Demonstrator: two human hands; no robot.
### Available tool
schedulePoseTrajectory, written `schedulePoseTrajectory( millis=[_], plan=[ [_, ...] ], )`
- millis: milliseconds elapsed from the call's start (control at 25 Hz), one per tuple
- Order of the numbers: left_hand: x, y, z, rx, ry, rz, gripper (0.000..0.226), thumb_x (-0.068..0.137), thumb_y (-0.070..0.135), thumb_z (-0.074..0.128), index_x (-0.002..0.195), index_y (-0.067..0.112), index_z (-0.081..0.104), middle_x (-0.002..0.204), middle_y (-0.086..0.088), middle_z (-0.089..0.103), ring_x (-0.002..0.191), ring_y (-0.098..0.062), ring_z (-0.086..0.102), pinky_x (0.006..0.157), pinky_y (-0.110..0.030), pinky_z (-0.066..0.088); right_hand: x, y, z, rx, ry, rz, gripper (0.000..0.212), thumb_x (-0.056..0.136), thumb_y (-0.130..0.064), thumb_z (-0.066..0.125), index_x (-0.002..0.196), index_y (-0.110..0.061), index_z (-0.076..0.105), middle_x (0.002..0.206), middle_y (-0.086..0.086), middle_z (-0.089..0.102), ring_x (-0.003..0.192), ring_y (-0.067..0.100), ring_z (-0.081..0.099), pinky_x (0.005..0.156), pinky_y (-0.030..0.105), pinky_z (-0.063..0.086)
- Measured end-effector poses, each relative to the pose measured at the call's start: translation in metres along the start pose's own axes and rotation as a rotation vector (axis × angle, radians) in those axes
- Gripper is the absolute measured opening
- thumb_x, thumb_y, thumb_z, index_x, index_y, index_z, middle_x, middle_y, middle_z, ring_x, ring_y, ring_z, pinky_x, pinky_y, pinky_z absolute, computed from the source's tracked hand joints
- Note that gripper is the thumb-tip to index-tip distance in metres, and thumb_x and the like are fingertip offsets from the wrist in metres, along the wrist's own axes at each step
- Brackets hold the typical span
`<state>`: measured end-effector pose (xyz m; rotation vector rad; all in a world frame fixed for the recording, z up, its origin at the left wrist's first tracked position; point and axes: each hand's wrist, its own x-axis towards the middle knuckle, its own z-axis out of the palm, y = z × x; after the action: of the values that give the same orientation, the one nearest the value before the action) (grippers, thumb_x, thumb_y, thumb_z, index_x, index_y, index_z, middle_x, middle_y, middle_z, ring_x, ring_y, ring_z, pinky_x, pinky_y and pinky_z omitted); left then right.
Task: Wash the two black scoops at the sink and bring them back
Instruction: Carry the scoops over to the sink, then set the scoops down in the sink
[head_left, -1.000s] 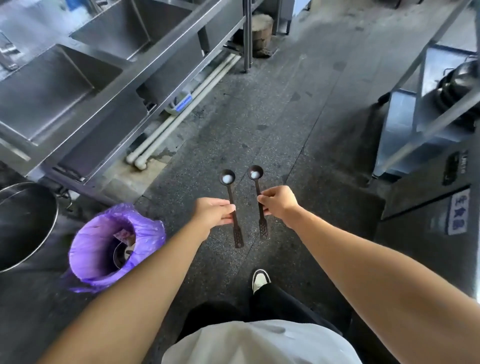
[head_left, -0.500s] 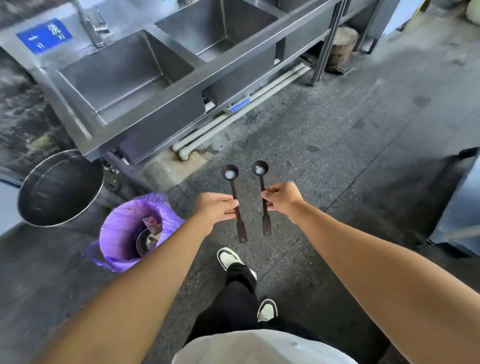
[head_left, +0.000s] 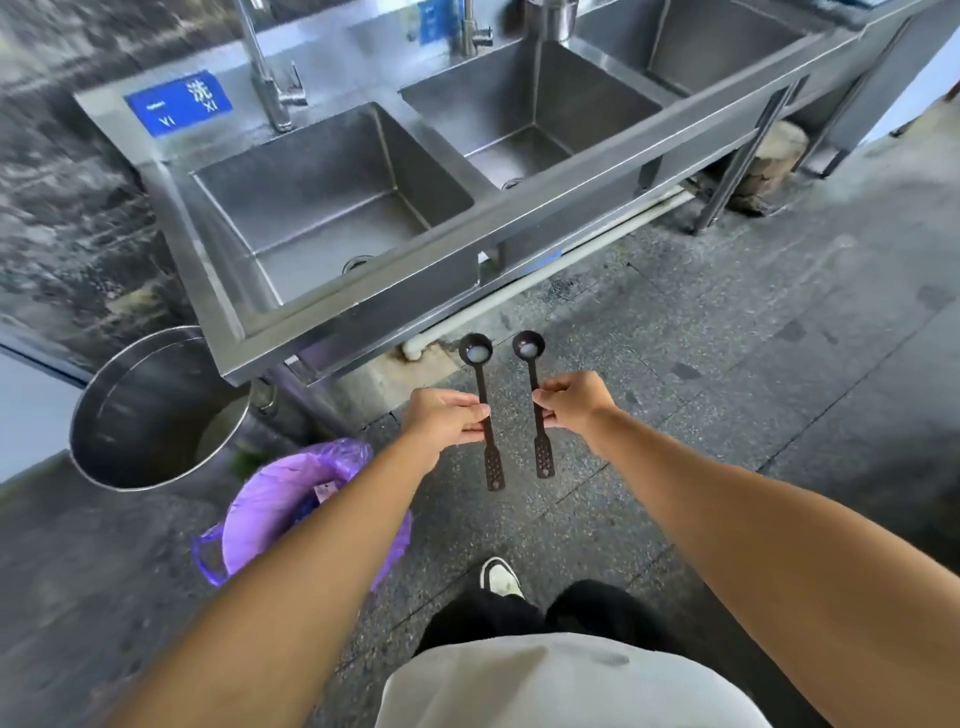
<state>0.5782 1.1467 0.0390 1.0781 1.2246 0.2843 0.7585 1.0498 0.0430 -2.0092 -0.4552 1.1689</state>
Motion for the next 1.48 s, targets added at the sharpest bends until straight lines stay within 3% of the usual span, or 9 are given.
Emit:
schedulePoseTrajectory(
  millis=[360,480,600,800,920,1040,1160,1240,1480],
  plan=[
    [0.076,0.056,-0.030,-0.097,0.103,-0.035,0.018,0.079,-0.006,0.080,0.093,0.002,0.071,0.086,-0.015,0.077,0.074,-0.026,0.078,0.062,-0.032,0.063,0.097,-0.086,0.034,-0.206,-0.098,-0.099,0.015,0.094,-0.017,0.070,0.079,-0.017,0.072,0.088,0.006,0.076,0.064,0.005,0.072,0.061,0.024,0.061],
    [0.107,0.084,-0.034,-0.113,0.137,-0.045,0.020,0.084,-0.006,0.076,0.103,-0.003,0.070,0.095,-0.018,0.076,0.081,-0.027,0.076,0.066,-0.033,0.065,0.140,-0.116,0.043,-0.233,-0.139,-0.118,0.016,0.093,-0.018,0.072,0.093,-0.002,0.076,0.097,0.017,0.077,0.083,0.023,0.075,0.084,0.046,0.064],
    [0.137,0.116,-0.040,-0.128,0.227,-0.037,0.025,0.084,-0.006,0.075,0.109,-0.007,0.071,0.098,-0.018,0.077,0.082,-0.026,0.078,0.068,-0.033,0.064,0.180,-0.153,0.048,-0.246,-0.234,-0.137,0.011,0.093,-0.017,0.071,0.082,-0.017,0.073,0.086,0.006,0.075,0.096,0.031,0.076,0.090,0.050,0.062],
    [0.171,0.160,-0.053,-0.226,0.347,-0.061,0.026,0.084,-0.009,0.073,0.109,-0.013,0.067,0.100,-0.027,0.073,0.077,-0.031,0.075,0.066,-0.035,0.065,0.238,-0.203,0.056,-0.354,-0.331,-0.154,0.013,0.094,-0.016,0.071,0.080,-0.016,0.073,0.096,0.013,0.079,0.074,0.014,0.074,0.068,0.027,0.063],
    [0.190,0.179,-0.065,-0.270,0.413,-0.077,0.017,0.085,-0.010,0.072,0.100,-0.012,0.067,0.094,-0.026,0.072,0.066,-0.025,0.075,0.054,-0.028,0.062,0.268,-0.233,0.065,-0.401,-0.370,-0.162,0.011,0.093,-0.014,0.071,0.093,-0.005,0.078,0.094,0.014,0.079,0.072,0.016,0.072,0.064,0.026,0.061],
    [0.207,0.191,-0.084,-0.294,0.462,-0.111,0.013,0.084,-0.009,0.074,0.096,-0.005,0.070,0.095,-0.024,0.074,0.070,-0.024,0.076,0.063,-0.032,0.064,0.290,-0.257,0.081,-0.440,-0.406,-0.185,0.011,0.093,-0.017,0.072,0.084,-0.014,0.078,0.083,0.005,0.077,0.059,0.008,0.065,0.045,0.018,0.049],
    [0.232,0.198,-0.113,-0.305,0.507,-0.143,0.015,0.084,-0.008,0.075,0.097,-0.004,0.070,0.103,-0.027,0.074,0.082,-0.032,0.075,0.068,-0.036,0.065,0.314,-0.281,0.110,-0.425,-0.422,-0.180,0.020,0.092,-0.014,0.074,0.074,-0.021,0.072,0.085,0.003,0.077,0.076,0.016,0.075,0.071,0.030,0.064],
    [0.251,0.203,-0.134,-0.311,0.523,-0.163,0.011,0.084,-0.009,0.074,0.089,0.000,0.070,0.104,-0.029,0.073,0.086,-0.036,0.074,0.075,-0.040,0.064,0.329,-0.296,0.132,-0.407,-0.420,-0.171,0.015,0.091,-0.011,0.075,0.076,-0.014,0.073,0.089,0.009,0.077,0.089,0.027,0.078,0.086,0.041,0.063],
    [0.307,0.220,-0.212,-0.317,0.517,-0.218,0.012,0.082,-0.007,0.077,0.086,0.003,0.072,0.096,-0.024,0.076,0.085,-0.033,0.076,0.080,-0.046,0.063,0.366,-0.337,0.204,-0.383,-0.407,-0.145,0.009,0.091,-0.004,0.072,0.096,0.002,0.076,0.098,0.020,0.078,0.088,0.031,0.077,0.085,0.049,0.064]
  ],
)
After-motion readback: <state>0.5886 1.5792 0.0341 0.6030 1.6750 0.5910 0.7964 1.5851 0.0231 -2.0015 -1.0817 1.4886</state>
